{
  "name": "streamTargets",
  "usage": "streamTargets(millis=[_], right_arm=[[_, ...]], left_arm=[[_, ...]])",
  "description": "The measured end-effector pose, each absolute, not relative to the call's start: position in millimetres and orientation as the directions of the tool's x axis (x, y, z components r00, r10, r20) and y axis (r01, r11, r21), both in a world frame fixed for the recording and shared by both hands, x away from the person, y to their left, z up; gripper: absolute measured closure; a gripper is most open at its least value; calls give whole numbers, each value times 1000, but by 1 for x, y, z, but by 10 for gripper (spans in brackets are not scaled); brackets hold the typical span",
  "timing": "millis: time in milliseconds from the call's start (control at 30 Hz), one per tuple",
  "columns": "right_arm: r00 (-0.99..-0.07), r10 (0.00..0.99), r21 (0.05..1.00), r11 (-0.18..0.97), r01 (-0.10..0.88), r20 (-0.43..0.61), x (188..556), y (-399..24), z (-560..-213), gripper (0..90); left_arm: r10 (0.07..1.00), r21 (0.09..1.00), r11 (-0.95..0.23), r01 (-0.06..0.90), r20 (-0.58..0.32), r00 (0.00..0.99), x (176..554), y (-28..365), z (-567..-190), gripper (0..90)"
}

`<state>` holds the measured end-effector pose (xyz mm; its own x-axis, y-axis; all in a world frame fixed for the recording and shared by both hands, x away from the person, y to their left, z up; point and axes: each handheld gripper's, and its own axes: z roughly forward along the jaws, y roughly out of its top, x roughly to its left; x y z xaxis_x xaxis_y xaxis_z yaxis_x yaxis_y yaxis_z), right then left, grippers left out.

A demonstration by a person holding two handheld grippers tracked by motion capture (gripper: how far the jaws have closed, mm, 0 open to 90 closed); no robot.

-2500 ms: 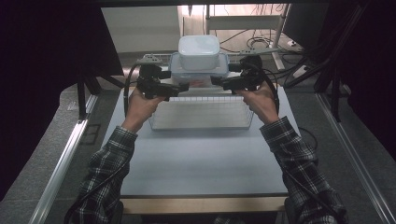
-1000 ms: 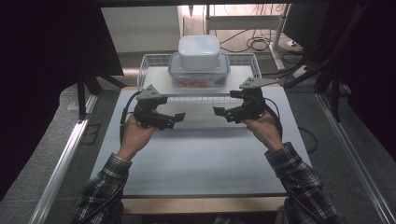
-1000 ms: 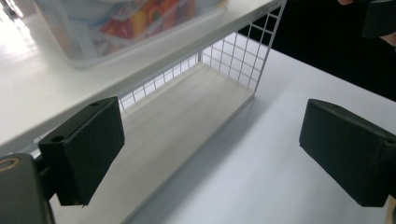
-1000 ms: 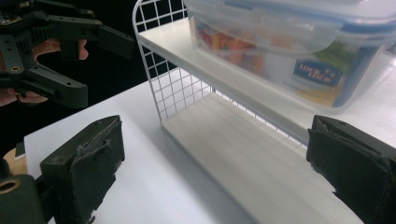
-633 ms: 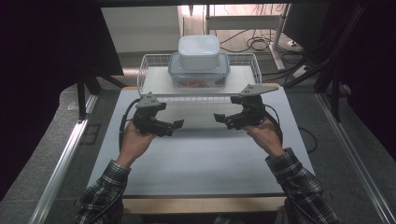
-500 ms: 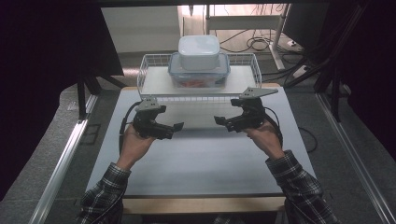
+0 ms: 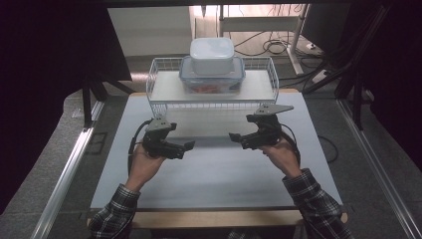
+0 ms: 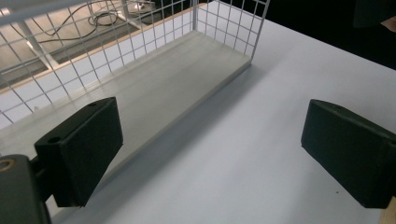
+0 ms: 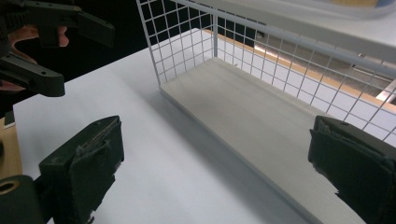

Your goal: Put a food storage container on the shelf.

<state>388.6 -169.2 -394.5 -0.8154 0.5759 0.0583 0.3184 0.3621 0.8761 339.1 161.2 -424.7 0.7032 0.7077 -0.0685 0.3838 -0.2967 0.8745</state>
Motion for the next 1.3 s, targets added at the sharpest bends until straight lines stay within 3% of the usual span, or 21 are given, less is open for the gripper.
streamTargets(millis=[1300], right_arm=[[-787,616,817,435,378,36,364,-191,-446,0]], left_arm=[[726,813,-333,478,-102,680,314,166,-477,50]])
